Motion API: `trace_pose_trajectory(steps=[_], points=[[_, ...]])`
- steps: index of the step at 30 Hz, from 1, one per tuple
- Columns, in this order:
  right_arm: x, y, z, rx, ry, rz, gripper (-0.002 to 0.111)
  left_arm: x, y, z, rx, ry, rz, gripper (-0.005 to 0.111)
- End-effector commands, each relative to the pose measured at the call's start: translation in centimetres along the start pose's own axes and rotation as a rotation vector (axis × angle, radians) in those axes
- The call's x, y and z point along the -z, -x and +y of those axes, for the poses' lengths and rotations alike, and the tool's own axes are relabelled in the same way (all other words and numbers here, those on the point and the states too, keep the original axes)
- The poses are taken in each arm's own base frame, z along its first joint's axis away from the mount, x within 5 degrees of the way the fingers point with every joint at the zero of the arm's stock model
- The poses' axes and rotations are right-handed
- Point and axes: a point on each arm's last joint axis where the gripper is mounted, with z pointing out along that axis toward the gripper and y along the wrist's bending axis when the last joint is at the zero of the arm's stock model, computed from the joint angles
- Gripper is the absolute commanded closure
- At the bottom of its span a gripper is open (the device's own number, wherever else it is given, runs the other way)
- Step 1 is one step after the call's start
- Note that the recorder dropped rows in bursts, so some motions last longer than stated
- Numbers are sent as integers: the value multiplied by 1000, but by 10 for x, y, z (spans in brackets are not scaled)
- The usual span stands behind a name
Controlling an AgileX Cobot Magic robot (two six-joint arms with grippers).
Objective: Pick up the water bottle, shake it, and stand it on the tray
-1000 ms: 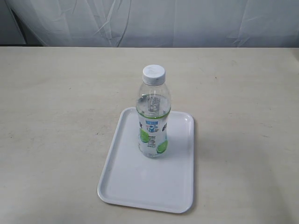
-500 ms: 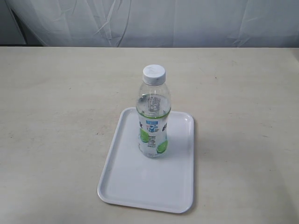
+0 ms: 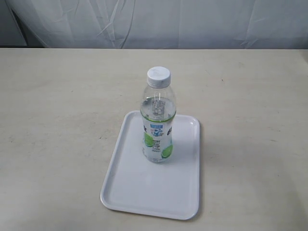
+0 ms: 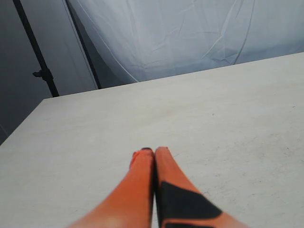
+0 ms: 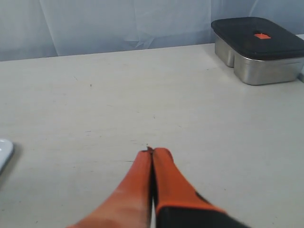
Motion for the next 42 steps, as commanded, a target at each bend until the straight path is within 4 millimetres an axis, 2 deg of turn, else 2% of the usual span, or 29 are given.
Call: trace_pose_trajectory(steps=[1, 7, 42], points=[[0, 0, 0, 5, -5, -20, 108, 0, -1, 0, 4, 0, -5, 106], [0, 0, 2, -65, 23, -18, 108, 0, -1, 0, 6, 0, -5, 106], [0, 0, 2, -65, 23, -18, 108, 0, -1, 0, 6, 0, -5, 106]])
